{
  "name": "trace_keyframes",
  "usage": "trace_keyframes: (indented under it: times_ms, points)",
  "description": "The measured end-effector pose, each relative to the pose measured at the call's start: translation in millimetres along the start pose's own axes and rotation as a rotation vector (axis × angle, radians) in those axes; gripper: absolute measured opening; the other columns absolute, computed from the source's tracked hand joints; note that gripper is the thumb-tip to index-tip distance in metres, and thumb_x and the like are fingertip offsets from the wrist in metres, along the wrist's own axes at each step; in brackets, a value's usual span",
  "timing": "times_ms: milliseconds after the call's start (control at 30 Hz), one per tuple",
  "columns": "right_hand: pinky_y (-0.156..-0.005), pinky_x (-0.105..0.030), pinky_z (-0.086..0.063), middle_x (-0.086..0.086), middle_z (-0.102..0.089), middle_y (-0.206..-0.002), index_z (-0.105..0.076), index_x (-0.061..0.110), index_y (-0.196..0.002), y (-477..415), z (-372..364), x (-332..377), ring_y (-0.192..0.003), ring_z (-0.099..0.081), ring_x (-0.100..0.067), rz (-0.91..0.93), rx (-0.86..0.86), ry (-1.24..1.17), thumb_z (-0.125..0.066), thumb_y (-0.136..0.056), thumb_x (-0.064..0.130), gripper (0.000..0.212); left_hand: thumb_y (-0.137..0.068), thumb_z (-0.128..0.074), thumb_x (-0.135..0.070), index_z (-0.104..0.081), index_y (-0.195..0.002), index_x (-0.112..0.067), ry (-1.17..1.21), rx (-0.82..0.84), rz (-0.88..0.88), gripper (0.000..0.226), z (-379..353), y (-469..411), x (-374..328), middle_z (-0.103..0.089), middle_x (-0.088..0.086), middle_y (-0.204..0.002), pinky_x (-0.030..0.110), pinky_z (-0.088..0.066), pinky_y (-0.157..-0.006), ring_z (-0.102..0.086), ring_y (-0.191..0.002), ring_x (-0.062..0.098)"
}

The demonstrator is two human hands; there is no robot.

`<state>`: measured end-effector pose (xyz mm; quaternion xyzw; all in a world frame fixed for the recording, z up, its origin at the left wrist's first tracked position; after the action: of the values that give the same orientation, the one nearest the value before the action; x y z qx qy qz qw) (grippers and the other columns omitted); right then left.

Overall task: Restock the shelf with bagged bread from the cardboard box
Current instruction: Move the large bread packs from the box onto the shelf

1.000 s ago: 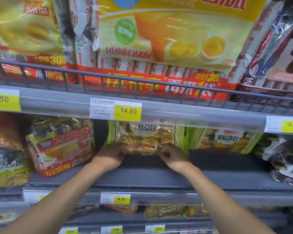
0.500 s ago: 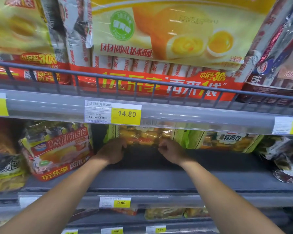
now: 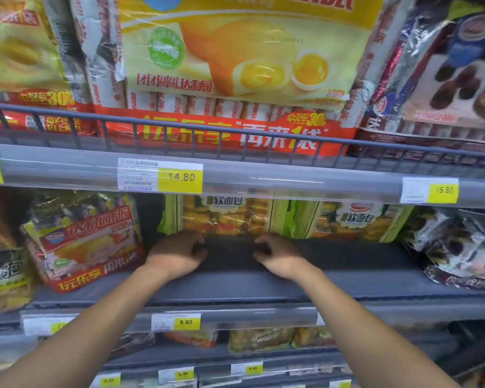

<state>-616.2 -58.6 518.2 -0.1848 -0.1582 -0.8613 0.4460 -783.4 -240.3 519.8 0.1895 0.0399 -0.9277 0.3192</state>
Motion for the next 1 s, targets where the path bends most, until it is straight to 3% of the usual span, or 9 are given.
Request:
trace_keyframes:
  times_ms: [200,300,500,700,867,1000]
  points:
    - [-0.103,-0.038,-0.048,0.003,-0.062,-0.134,-0.062,0.031,-0.128,62,34,-39,-0.127,-0.056,-0.021,0.01,-0.179,-0.005,-0.056,-0.089,0.047,0.042,-0.092,-0.052,-0.06,-0.047,-0.14,-0.039,-0.08,-0.172,-0.124,0.052,5,45,-70,-0.064,-0.001,-0.133,0.036,-0.055,-0.087,-0.063,-0.114,0.028]
    - [-0.109,-0.04,-0.041,0.002,-0.055,-0.137,-0.058,0.03,-0.133,110,54,-68,-0.133,-0.045,-0.02,0.023,-0.262,0.024,-0.058,-0.093,0.044,0.043,-0.092,-0.054,-0.058,-0.048,-0.145,-0.034,-0.099,-0.231,-0.25,0.059,-7,66,-125,-0.062,0.002,-0.137,0.041,-0.051,-0.093,-0.058,-0.122,0.03]
    - [-0.11,-0.042,-0.04,0.005,-0.045,-0.145,-0.056,0.028,-0.137,233,80,-152,-0.136,-0.042,-0.019,-0.034,-0.405,0.029,-0.063,-0.093,0.039,0.046,-0.09,-0.047,-0.06,-0.04,-0.152,-0.036,-0.013,-0.129,-0.438,0.067,-78,101,-236,-0.039,-0.005,-0.159,0.047,-0.04,-0.111,-0.034,-0.147,0.02]
    - [-0.112,-0.041,-0.039,0.004,-0.043,-0.147,-0.055,0.024,-0.139,372,82,-263,-0.139,-0.04,-0.019,-0.222,-0.456,0.08,-0.066,-0.091,0.04,0.052,-0.086,-0.042,-0.057,-0.057,-0.14,-0.029,-0.068,-0.118,-0.658,0.062,-162,160,-352,-0.051,0.005,-0.15,0.058,-0.03,-0.117,-0.039,-0.145,0.031]
    - [-0.105,-0.047,-0.047,-0.003,-0.053,-0.135,-0.063,0.02,-0.128,480,54,-358,-0.128,-0.053,-0.027,-0.435,-0.484,-0.034,-0.063,-0.082,0.039,0.05,-0.084,-0.044,-0.053,-0.058,-0.137,-0.028,-0.008,0.008,-0.768,0.06,-237,208,-428,-0.053,0.006,-0.148,0.05,-0.039,-0.112,-0.045,-0.141,0.032]
    - [-0.112,-0.042,-0.04,-0.002,-0.048,-0.144,-0.058,0.022,-0.134,558,26,-413,-0.135,-0.046,-0.024,-0.628,-0.455,-0.114,-0.054,-0.081,0.05,0.06,-0.084,-0.062,-0.042,-0.056,-0.139,-0.023,0.025,0.119,-0.94,0.059,-304,243,-476,-0.054,0.008,-0.145,0.041,-0.043,-0.105,-0.047,-0.133,0.026]
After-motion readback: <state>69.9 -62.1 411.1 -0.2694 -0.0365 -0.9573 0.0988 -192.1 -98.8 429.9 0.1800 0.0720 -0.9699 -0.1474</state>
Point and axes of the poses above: each hand's wrist, its own y-axis away from the middle knuckle, its own z-axis out of the back of the hand, x = y × z, the point moved 9 cm from there along -y, towards the middle knuckle
